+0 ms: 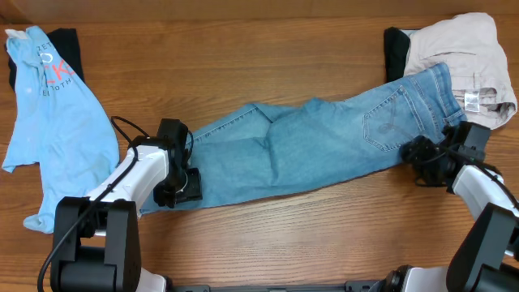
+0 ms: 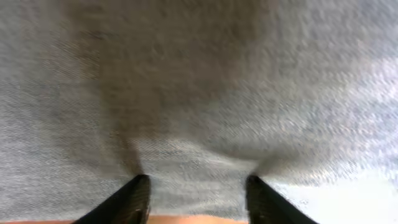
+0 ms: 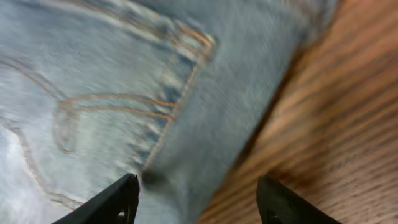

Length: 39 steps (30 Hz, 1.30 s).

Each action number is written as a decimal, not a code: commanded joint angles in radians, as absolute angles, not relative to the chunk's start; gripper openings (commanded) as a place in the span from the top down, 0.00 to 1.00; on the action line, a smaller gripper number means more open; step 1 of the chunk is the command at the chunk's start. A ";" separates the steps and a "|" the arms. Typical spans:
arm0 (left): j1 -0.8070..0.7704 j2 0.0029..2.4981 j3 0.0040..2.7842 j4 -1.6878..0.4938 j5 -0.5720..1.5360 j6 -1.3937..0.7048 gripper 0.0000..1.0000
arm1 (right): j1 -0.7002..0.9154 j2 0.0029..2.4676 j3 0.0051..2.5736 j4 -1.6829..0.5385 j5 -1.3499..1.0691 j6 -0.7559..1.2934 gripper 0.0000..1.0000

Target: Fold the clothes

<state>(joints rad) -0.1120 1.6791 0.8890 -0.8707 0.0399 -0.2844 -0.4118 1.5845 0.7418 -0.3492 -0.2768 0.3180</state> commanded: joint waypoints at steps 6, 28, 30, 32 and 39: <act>-0.117 1.666 0.979 -0.814 -0.038 -0.390 0.96 | -0.414 1.621 0.854 -0.369 -0.343 0.349 0.96; -0.111 1.659 1.716 -1.100 -0.307 -0.350 0.96 | 0.034 1.575 1.454 -0.566 -0.210 0.244 0.96; -0.085 1.709 1.716 -1.039 -0.341 -0.348 0.96 | 0.068 1.672 1.454 -0.412 -0.184 0.266 0.96; -0.030 1.765 1.716 -0.974 -0.344 -0.348 0.96 | 0.093 1.776 1.454 -0.232 -0.184 0.266 0.96; 0.165 1.914 1.716 -0.736 -0.231 -0.363 0.96 | 0.128 1.985 1.454 0.152 -0.068 0.297 0.96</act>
